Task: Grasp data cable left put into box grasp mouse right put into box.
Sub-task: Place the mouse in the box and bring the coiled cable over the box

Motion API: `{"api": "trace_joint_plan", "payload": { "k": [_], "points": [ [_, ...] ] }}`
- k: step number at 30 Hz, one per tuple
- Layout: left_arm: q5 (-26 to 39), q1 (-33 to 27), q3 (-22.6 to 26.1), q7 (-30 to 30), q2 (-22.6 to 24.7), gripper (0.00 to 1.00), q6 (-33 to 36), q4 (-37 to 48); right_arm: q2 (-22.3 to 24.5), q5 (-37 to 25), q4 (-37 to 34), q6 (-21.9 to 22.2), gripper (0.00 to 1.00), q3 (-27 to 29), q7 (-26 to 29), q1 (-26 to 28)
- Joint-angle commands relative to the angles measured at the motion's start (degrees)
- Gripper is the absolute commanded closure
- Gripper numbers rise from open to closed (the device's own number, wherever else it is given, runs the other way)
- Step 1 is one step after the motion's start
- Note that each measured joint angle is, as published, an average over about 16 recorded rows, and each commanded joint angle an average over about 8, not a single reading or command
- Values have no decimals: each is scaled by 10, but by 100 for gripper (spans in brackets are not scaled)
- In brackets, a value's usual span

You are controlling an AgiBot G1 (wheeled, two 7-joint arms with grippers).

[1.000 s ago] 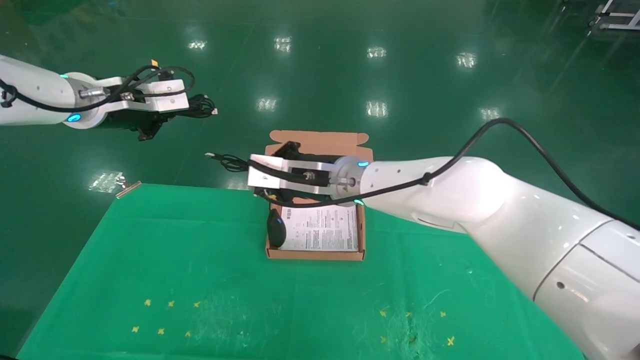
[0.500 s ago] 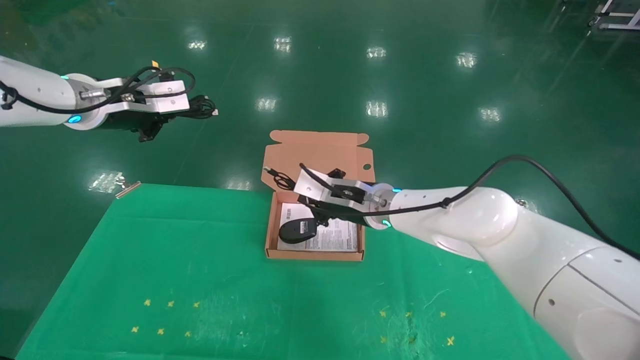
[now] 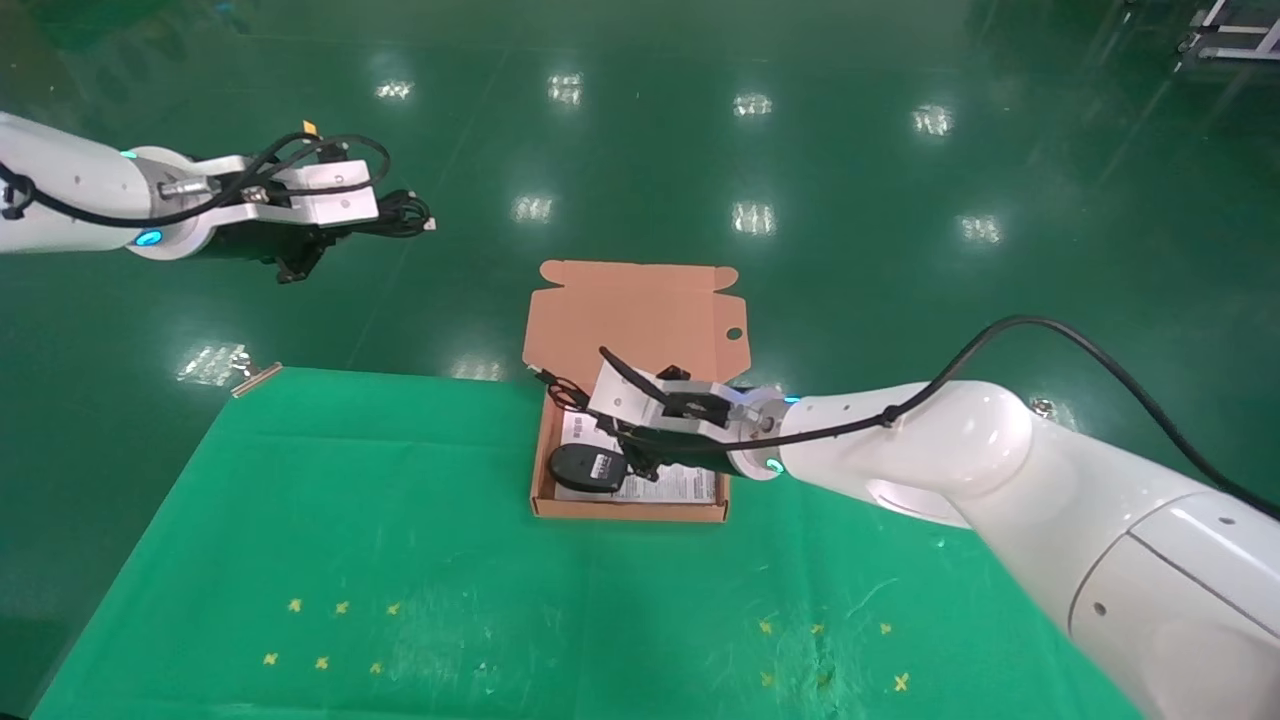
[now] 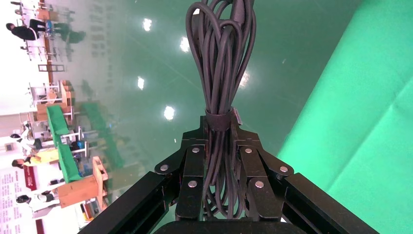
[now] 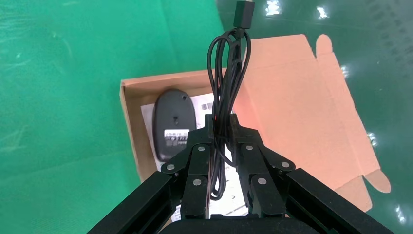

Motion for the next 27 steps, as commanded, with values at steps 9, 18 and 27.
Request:
{"api": "trace_joint_plan", "payload": {
  "k": [9,18,27],
  "points": [
    [-5,5,0,2,4,100,-1,-5,11,-2,13,-3,0,-3,0,3],
    [-49,58,-3,39,28,100,-41,-33,75,-7,75,29,0,3,2,23],
    [-81,127,0,89,89,100,-135,-5,209,-44,215,71,0,-26,49,61]
  ]
}}
